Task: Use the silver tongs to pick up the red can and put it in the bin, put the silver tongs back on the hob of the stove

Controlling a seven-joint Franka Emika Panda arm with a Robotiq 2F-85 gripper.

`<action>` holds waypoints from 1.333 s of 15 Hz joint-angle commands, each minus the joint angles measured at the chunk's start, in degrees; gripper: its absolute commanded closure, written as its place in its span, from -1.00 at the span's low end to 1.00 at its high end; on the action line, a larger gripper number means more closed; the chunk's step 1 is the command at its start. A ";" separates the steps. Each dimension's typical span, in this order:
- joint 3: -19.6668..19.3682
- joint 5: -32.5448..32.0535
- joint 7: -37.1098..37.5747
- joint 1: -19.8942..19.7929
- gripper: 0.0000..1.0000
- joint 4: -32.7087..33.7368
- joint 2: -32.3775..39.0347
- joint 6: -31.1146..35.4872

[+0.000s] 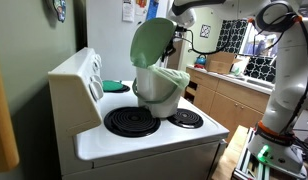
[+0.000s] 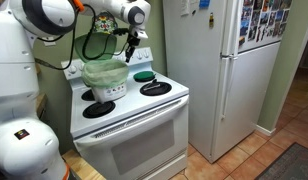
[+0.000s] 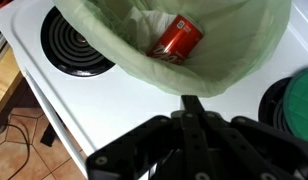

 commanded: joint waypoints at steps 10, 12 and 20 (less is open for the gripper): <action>-1.44 -29.47 -1.87 1.79 -0.70 -2.96 -3.93 4.68; -1.17 -29.95 -3.14 1.64 -0.97 -5.14 -5.05 10.87; 1.23 -19.07 -17.41 1.49 -1.00 -14.14 -13.00 21.87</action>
